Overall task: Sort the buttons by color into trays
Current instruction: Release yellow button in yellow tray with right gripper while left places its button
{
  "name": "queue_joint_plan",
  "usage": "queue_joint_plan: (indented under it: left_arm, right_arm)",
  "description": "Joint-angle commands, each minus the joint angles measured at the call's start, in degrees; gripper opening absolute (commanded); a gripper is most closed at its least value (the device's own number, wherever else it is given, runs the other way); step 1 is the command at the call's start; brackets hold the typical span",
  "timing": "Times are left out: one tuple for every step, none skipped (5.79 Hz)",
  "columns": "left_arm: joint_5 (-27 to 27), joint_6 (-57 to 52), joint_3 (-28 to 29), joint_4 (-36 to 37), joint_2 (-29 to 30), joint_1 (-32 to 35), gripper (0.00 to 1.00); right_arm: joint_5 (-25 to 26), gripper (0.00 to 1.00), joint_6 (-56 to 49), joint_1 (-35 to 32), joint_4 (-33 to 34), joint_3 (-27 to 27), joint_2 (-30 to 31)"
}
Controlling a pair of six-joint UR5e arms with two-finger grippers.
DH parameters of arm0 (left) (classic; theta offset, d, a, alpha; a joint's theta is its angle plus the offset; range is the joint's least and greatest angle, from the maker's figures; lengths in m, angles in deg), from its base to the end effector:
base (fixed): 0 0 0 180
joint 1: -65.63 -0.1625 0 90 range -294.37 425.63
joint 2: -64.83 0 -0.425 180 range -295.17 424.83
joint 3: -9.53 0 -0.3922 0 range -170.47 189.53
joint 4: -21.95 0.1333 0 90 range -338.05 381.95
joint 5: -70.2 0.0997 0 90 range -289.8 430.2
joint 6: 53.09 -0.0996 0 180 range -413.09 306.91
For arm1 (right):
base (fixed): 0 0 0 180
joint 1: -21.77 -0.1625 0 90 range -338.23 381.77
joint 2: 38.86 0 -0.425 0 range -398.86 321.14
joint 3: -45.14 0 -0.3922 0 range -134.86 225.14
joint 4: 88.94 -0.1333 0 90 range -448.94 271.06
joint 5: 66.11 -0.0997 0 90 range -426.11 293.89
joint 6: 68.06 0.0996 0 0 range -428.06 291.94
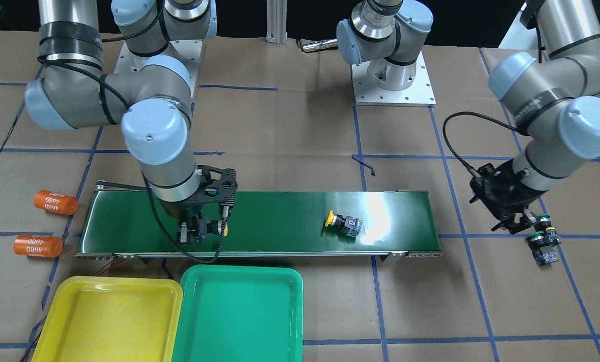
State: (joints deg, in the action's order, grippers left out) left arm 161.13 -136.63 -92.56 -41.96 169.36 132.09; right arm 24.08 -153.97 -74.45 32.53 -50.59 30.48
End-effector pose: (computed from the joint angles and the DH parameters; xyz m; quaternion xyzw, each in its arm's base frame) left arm 0.1013 -0.5623 0.2977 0.5000 0.8660 0.0093 0.0011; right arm 0.1982 -0.5914 0.2955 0.7194 -0.6932 0.0330 0.0297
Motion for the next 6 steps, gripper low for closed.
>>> queue_joint_plan:
  left_arm:
    - [-3.6, 12.9, 4.8, 0.2, 5.6, -6.6, 0.76]
    - [-3.3, 14.0, 8.8, 0.5, 10.3, -8.9, 0.8]
    - [-2.6, 20.4, 12.8, 0.5, 14.8, -10.7, 0.84]
    - [-2.4, 24.9, 14.1, 0.5, 16.8, -10.7, 0.85]
    - [-1.8, 27.4, 15.2, 0.7, 19.5, -11.1, 0.85]
    - [-0.2, 27.4, 15.2, 5.0, 21.1, -11.3, 0.85]
  right_arm:
    - [0.2, 0.11, -7.5, 8.8, 6.7, 1.9, -3.7]
    - [0.1, 0.11, -11.2, 12.2, 13.7, 3.6, -8.9]
    - [-0.2, 0.11, -11.8, 13.8, 14.8, 7.8, -13.9]
    - [-0.3, 0.41, -11.1, 13.8, 14.3, 8.5, -15.7]
    - [-1.5, 0.99, -11.1, 13.8, 14.0, 9.1, -15.2]
    - [-1.6, 1.0, -10.9, 13.7, 13.5, 9.4, -12.5]
